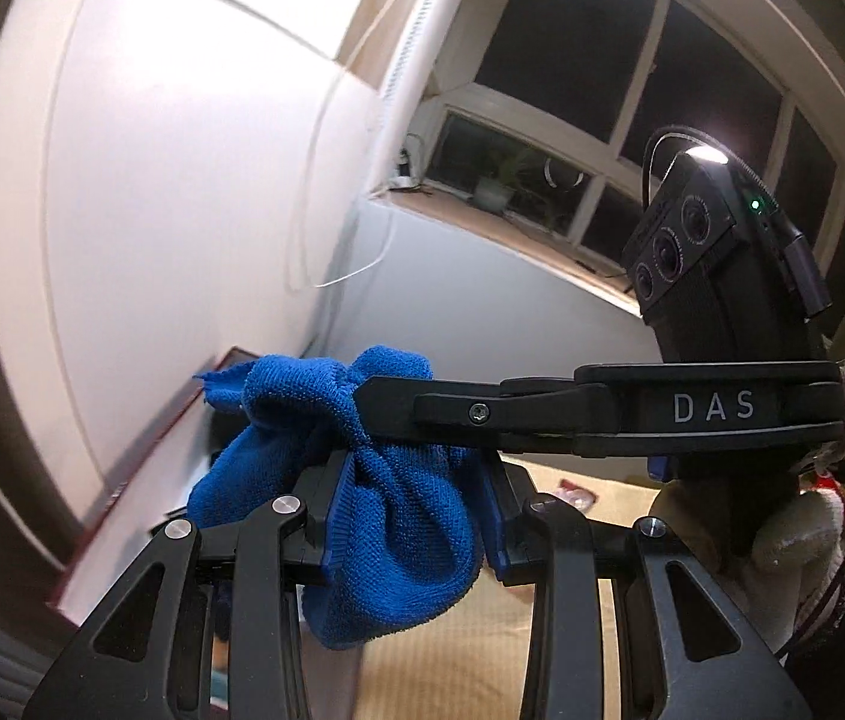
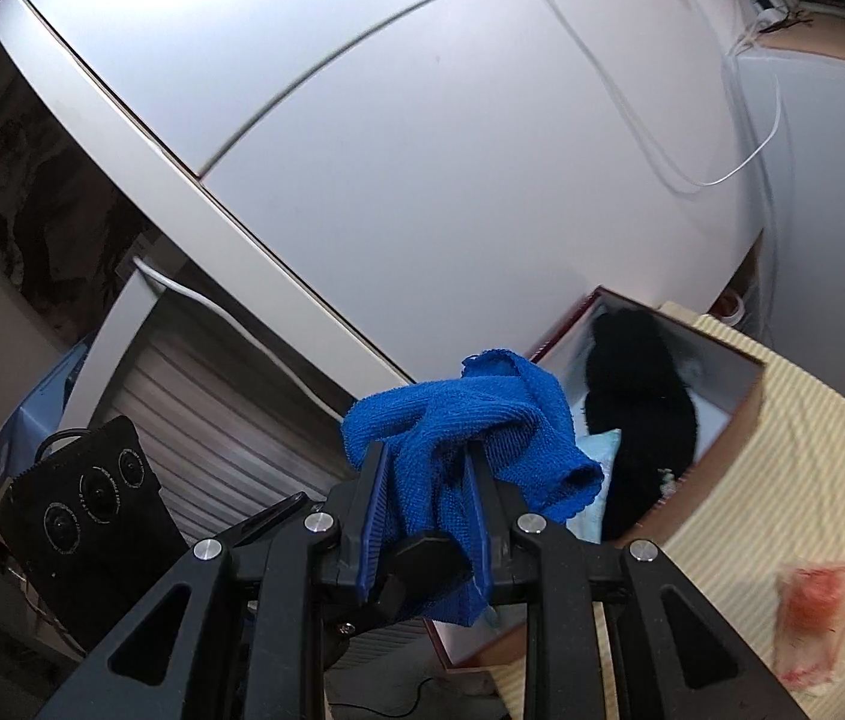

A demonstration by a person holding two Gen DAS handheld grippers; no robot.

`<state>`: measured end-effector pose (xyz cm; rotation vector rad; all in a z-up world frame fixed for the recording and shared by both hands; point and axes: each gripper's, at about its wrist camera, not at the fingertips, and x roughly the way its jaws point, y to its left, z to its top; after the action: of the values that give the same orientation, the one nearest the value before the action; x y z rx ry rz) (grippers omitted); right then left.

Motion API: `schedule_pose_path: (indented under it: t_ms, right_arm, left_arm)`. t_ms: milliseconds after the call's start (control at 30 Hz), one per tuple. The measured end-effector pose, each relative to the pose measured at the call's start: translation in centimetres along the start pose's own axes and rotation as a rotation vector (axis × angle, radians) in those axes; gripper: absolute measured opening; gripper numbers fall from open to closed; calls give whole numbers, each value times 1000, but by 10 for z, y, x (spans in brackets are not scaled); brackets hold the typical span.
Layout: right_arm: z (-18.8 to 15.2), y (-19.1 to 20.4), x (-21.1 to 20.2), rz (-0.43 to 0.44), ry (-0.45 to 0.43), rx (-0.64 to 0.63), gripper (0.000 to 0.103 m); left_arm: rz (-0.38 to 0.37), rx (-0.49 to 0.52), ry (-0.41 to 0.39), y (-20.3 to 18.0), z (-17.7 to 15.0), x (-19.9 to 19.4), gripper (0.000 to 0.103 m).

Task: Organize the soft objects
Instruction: 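Lift the blue towel with both tools and carry it over the shoebox, then open both tools to drop the blue towel into the shoebox and withdraw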

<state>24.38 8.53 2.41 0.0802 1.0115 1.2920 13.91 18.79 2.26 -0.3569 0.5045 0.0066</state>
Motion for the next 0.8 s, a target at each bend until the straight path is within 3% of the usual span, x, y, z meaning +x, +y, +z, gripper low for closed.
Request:
schedule_pose_path:
  t_ms: [267, 667, 733, 800]
  right_arm:
    - [8, -8, 43, -56, 45, 0, 22]
    - [13, -62, 77, -176, 78, 104, 22]
    - [11, -66, 78, -194, 89, 109, 32]
    - [8, -69, 75, -221, 82, 105, 43]
  left_arm:
    - [63, -8, 55, 28, -3, 23, 33]
    - [190, -19, 172, 57, -23, 65, 34]
    - [212, -24, 192, 61, -27, 67, 36]
    - [224, -30, 193, 63, -29, 65, 46]
